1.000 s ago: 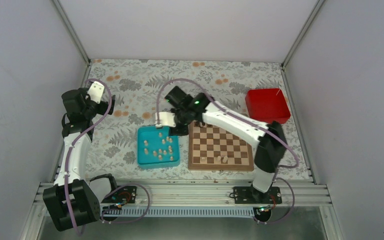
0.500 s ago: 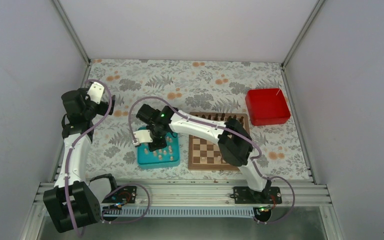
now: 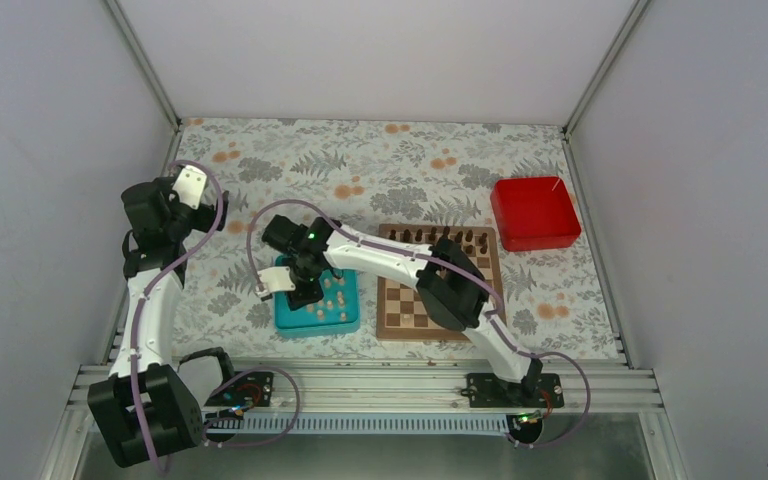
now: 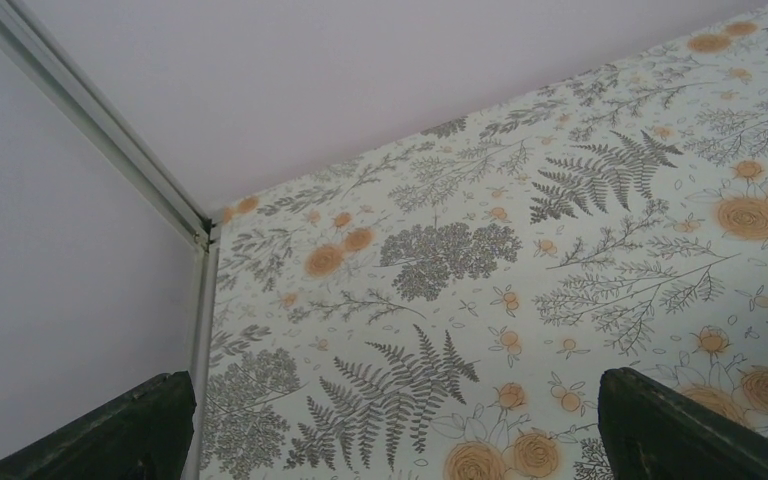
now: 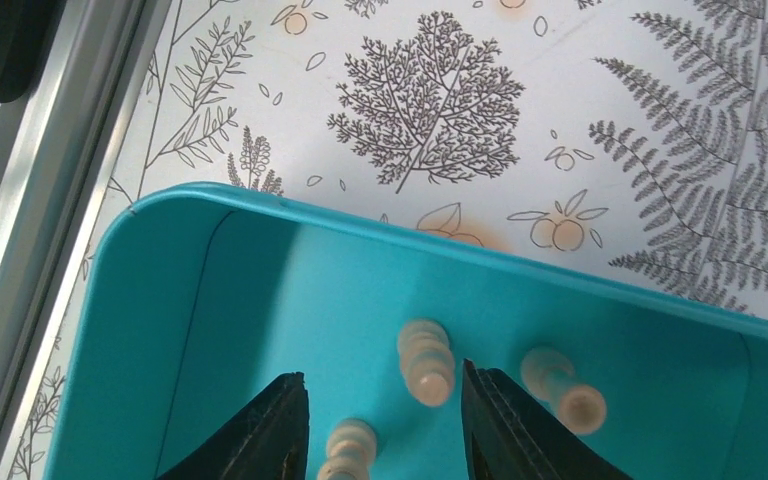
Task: Set up the chess pieces on the board
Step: Pick up the chess piece from the storage box.
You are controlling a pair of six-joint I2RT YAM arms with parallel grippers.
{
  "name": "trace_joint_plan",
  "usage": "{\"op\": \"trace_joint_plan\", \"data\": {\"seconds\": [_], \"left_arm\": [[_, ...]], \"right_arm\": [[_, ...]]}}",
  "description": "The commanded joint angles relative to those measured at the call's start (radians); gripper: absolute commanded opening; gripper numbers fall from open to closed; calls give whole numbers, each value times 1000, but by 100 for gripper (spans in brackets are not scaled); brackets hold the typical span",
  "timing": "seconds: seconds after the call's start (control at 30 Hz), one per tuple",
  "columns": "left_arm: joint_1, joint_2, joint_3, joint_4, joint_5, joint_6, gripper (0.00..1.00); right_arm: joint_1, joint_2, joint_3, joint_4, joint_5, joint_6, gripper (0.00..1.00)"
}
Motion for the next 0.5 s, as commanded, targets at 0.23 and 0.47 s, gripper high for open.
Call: {"op": "trace_joint_plan", "data": {"seconds": [0.23, 0.47], "left_arm": [[16, -20, -21, 25, 16, -9, 100], [25, -27, -22, 25, 29, -10, 100]], "right_arm": [[13, 51, 27, 7, -34, -13, 40], [13, 81, 32, 18, -40, -9, 33]]}}
